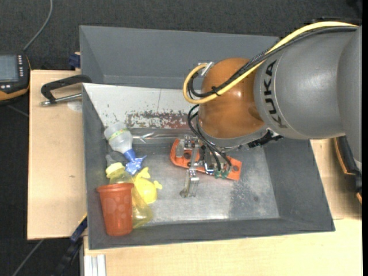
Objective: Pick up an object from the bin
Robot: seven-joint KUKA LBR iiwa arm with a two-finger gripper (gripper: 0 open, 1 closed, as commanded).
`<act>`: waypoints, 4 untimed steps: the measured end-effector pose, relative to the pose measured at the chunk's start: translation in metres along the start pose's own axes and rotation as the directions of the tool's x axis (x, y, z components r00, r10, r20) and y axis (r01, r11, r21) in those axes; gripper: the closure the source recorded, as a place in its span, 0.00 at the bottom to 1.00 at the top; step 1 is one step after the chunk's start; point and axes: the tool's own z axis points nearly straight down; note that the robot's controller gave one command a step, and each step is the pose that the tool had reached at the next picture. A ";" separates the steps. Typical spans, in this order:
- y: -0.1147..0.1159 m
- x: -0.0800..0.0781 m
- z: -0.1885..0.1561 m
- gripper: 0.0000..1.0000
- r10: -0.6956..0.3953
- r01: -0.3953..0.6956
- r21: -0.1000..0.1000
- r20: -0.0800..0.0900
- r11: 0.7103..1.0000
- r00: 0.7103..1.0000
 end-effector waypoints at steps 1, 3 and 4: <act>0.000 -0.002 -0.005 0.00 0.001 -0.001 -0.001 0.009 1.000 1.000; -0.074 -0.052 0.079 1.00 -0.041 0.041 -0.001 0.008 0.999 0.999; -0.059 -0.046 0.056 1.00 -0.109 0.109 -0.001 0.012 0.994 0.994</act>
Offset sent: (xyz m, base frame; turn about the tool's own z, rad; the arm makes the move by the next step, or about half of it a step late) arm 0.0409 -0.0547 -0.0561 0.0243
